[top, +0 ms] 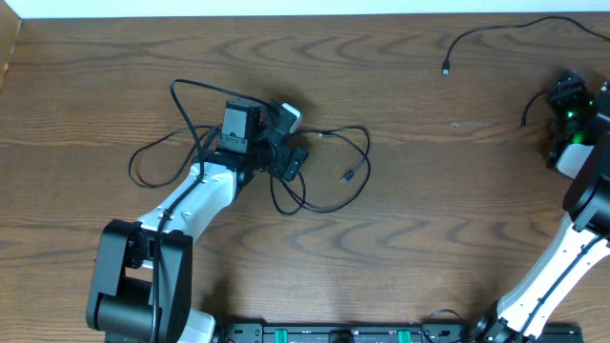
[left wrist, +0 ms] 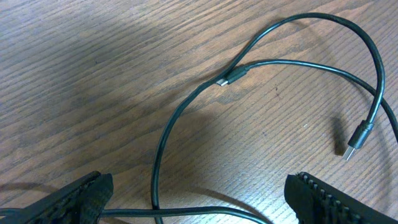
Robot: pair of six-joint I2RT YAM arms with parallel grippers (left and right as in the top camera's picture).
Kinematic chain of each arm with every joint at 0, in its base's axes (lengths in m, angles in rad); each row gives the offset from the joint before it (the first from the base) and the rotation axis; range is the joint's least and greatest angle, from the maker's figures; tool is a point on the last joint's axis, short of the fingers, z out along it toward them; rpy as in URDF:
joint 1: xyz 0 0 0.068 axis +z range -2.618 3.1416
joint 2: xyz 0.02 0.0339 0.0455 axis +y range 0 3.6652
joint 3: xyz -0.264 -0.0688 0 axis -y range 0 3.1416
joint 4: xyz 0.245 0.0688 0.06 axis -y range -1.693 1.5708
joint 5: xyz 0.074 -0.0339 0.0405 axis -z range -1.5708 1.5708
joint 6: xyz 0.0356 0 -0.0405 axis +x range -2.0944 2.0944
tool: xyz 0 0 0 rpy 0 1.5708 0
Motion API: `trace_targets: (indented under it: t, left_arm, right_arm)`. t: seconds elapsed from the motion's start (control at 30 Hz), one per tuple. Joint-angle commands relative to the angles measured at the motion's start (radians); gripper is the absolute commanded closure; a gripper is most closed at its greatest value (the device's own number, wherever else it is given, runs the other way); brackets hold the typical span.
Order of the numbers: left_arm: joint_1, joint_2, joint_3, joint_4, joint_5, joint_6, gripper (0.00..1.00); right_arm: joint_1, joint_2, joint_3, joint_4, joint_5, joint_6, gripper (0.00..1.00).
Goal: Untangle cables
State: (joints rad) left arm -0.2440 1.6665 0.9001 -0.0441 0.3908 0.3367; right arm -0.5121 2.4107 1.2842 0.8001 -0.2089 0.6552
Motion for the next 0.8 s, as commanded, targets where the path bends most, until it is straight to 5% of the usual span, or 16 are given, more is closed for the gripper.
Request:
trace_targets:
  t: [0.0,0.3,0.57,0.77]
  left_arm:
    - [0.004,0.0,-0.002,0.001,0.01,-0.001,0.07]
    - [0.004,0.0,-0.002,0.0,0.01,-0.001,0.07]
    - [0.004,0.0,-0.002,0.0,0.01,-0.001,0.07]
    - [0.004,0.0,-0.002,0.0,0.01,-0.001,0.07]
  right_arm:
    - [0.004,0.186,-0.052,-0.113,-0.071,0.034,0.28]
    - [-0.005,0.087,0.012,-0.387,-0.185,-0.028,0.01]
    - [0.006,-0.243,0.012,-0.869,-0.014,-0.281,0.01]
    - [0.047,-0.465,0.012,-1.012,0.008,-0.42,0.01]
